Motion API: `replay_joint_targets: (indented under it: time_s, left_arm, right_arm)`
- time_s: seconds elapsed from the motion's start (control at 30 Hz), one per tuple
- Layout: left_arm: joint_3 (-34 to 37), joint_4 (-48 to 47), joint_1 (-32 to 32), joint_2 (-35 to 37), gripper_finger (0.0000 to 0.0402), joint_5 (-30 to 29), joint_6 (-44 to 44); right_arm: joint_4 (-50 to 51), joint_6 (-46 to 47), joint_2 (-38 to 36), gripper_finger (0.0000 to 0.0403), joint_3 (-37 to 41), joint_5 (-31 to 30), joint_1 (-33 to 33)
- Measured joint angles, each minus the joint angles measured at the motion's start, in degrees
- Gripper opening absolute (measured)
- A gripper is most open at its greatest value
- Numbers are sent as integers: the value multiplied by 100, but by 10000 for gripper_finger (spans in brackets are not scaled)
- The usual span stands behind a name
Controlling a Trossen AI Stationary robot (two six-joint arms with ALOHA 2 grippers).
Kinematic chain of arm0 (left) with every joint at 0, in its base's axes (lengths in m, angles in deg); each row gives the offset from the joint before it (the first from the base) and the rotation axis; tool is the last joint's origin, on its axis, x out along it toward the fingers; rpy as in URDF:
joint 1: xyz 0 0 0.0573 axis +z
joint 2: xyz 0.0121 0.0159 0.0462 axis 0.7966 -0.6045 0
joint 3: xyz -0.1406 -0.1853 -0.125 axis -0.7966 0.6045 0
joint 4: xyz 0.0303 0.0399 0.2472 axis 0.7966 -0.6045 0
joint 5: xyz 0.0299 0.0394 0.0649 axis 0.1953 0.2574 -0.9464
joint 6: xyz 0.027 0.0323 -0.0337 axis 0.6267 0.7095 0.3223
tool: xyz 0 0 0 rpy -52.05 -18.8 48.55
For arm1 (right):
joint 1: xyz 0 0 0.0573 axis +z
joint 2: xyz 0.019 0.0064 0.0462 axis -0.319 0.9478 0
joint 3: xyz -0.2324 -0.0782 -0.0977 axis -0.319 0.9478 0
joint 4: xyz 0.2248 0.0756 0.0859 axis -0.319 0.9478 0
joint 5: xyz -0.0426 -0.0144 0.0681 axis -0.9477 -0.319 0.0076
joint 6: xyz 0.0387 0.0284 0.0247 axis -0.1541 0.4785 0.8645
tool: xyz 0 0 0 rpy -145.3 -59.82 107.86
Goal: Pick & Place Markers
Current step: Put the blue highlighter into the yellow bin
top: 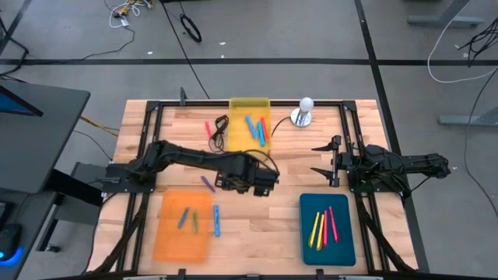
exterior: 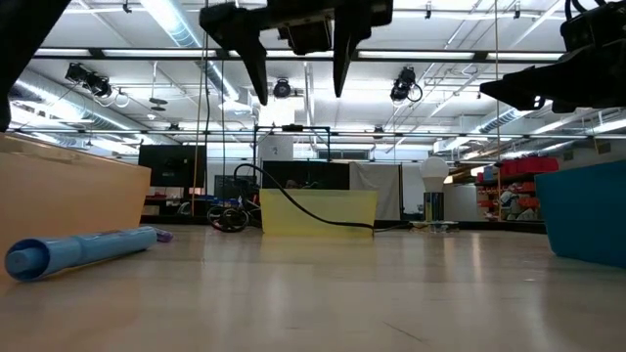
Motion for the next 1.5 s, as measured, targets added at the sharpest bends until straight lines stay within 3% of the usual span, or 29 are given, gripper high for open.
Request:
replay_joint_targets:
  time_s: [0.63, 1.1, 1.5]
  left_arm:
    - [0, -179, -1228, 0, 351, 88, -1756]
    - [18, -411, -1346, 1, 351, 17, -1977]
    - [1593, 775, -1338, 793, 351, 186, -2353]
  right_arm:
    - [0, -1, 0, 323, 0, -1, 0]
    - [-2, -1, -1, 323, 0, -1, 0]
    - [0, -1, 0, 323, 0, -2, 0]
